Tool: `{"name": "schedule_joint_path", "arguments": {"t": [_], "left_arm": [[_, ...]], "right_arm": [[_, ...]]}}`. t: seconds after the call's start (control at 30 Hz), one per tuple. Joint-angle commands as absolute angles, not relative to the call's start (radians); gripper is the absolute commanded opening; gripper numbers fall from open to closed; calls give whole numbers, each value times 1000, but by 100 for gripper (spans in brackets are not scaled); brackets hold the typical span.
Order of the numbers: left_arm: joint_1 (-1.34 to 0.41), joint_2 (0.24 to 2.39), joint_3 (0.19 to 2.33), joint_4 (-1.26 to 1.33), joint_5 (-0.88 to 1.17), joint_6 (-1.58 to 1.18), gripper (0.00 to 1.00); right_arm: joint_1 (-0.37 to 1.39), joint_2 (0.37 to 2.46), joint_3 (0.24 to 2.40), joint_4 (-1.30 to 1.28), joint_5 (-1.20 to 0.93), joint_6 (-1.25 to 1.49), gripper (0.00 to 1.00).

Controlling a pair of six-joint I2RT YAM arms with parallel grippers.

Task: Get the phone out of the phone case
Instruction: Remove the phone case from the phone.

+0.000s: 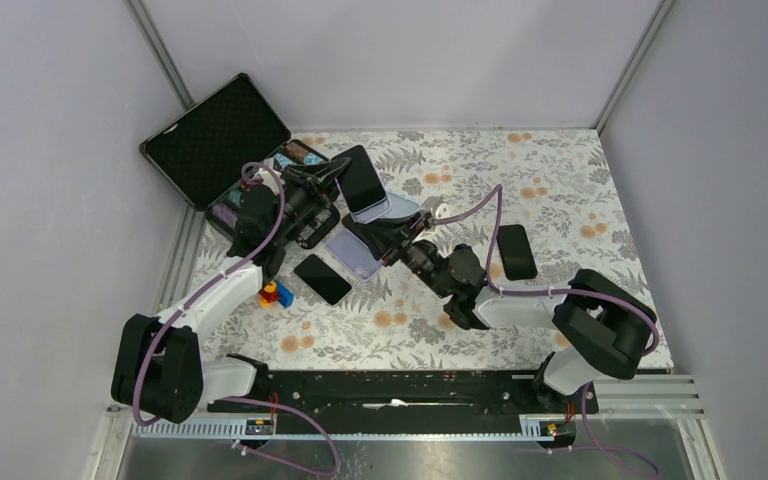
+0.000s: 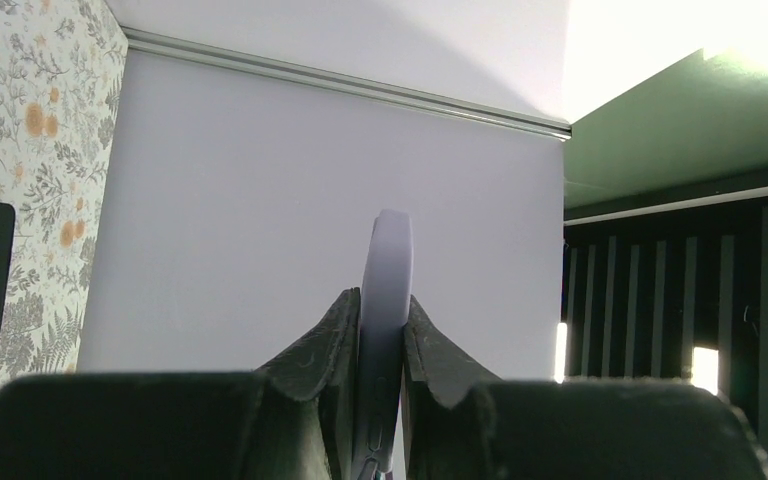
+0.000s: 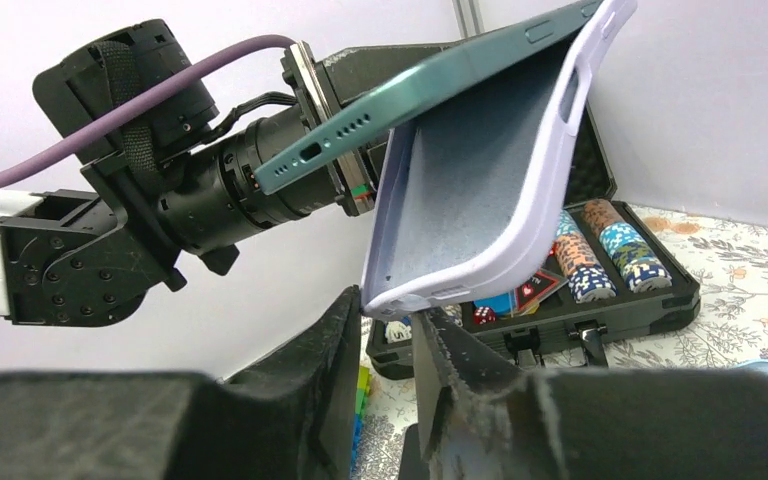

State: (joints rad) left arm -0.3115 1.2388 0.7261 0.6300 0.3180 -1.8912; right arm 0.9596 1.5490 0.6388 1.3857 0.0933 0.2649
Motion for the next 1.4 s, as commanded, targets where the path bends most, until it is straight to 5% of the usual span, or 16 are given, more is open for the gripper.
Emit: {"name": "schedule_joint_path", "arguments": {"t": [0.0, 0.2, 0.43, 0.73, 0.97, 1.17, 1.37], "left_arm": [[-329, 1158, 769, 773, 421, -1991, 0], [-328, 1167, 756, 785, 407, -1982, 0], [-321, 1180, 738, 810, 394, -1977, 0], [-303, 1191, 732, 824, 387, -1956, 0], [-292, 1196, 727, 816, 379, -1885, 0], [-285, 1218, 716, 851, 394, -1794, 0], [-285, 1189, 727, 782, 397, -1639, 0]], "right_arm": [[913, 1535, 608, 1247, 231, 215, 35], [910, 1484, 577, 1310, 209, 284, 73], [907, 1421, 566, 1307, 53, 336, 86], [904, 1336, 546, 1264, -65, 417, 89], [858, 1239, 594, 940, -6, 558, 89], [792, 1167, 567, 906, -180, 596, 89], [791, 1154, 497, 1156, -196, 656, 64]]}}
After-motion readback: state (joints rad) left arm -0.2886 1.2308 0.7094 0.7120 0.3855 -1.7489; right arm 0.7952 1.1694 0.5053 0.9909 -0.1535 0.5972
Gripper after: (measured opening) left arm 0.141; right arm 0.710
